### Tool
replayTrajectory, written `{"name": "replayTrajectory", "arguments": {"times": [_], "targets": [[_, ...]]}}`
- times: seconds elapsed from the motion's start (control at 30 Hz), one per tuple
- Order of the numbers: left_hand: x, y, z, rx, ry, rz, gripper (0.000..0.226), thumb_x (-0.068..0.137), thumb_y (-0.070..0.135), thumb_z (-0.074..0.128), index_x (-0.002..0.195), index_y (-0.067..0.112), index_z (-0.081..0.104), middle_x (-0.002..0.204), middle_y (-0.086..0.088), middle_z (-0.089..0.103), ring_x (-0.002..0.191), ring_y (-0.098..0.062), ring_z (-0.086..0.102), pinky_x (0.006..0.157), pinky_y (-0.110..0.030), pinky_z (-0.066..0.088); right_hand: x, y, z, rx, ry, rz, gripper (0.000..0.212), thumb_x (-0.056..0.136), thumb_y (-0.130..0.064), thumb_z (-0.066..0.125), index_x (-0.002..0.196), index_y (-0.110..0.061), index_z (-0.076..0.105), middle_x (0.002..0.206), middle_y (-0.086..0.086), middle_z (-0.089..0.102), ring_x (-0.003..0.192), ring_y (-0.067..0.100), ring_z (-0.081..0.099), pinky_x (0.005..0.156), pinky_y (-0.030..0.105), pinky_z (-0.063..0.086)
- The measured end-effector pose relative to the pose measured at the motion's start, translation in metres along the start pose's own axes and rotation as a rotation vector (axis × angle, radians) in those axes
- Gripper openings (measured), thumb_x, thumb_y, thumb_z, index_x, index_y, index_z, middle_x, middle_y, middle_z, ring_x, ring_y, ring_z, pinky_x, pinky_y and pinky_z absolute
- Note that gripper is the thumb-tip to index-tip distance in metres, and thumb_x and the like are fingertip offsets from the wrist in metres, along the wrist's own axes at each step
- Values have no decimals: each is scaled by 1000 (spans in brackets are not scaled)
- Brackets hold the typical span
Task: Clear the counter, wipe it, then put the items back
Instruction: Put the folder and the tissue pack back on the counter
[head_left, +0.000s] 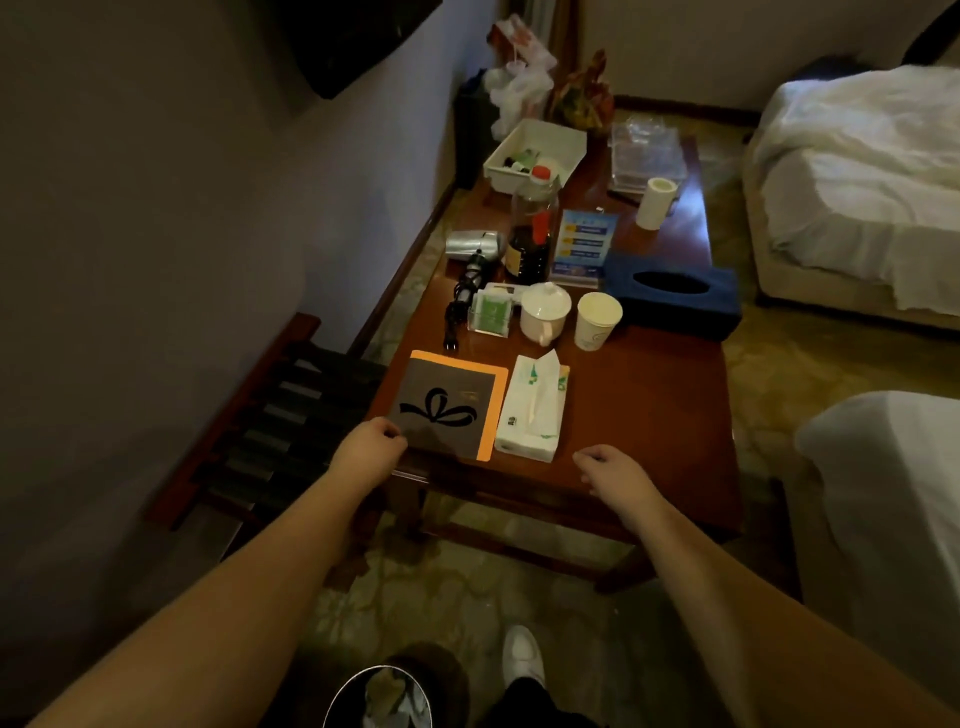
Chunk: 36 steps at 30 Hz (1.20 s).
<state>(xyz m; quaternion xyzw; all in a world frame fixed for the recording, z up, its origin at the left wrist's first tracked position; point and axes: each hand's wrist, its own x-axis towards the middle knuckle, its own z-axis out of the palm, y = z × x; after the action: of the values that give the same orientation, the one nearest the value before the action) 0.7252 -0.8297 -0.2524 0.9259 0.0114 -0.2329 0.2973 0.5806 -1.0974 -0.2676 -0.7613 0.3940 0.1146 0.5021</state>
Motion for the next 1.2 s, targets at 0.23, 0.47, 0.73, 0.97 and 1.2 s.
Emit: {"name": "replayTrajectory", "arguments": {"times": [0.23, 0.47, 0.73, 0.97, 1.2], "targets": [[47, 0, 22, -1, 13, -137, 41, 92, 28, 59, 131, 17, 51, 120, -8, 54, 97, -22, 60, 84, -39, 54, 48, -6, 1, 216, -101, 119, 42, 96, -34, 55, 133, -16, 51, 118, 1, 60, 100, 13, 58, 77, 27, 51], [67, 1, 45, 70, 83, -238, 61, 92, 32, 63, 143, 11, 38, 140, -14, 36, 127, -33, 39, 103, -47, 42, 63, -11, 2, 237, -171, 188, 47, 93, -38, 59, 133, -16, 48, 115, 0, 57, 100, 14, 56, 80, 29, 50], [78, 4, 51, -11, 84, -321, 69, 86, 23, 72, 143, 13, 35, 139, -14, 35, 124, -36, 44, 99, -50, 46, 70, -17, 5, 254, -195, 212, 36, 92, -31, 61, 125, -17, 53, 105, -1, 56, 97, 15, 54, 83, 32, 49], [72, 3, 52, -31, 70, -382, 64, 89, 25, 70, 142, 9, 39, 137, -16, 36, 116, -35, 49, 91, -42, 48, 73, -17, 8, 275, -176, 198, 19, 95, -25, 57, 112, -19, 56, 104, 0, 58, 91, 13, 52, 73, 27, 44], [34, -14, 55, -623, 51, -447, 44, 91, 15, 65, 131, 11, 48, 116, -10, 62, 99, -29, 64, 88, -47, 56, 74, -15, 5, 554, -177, 180, 19, 98, -17, 51, 117, -16, 46, 117, 7, 61, 104, 19, 62, 95, 40, 51]]}}
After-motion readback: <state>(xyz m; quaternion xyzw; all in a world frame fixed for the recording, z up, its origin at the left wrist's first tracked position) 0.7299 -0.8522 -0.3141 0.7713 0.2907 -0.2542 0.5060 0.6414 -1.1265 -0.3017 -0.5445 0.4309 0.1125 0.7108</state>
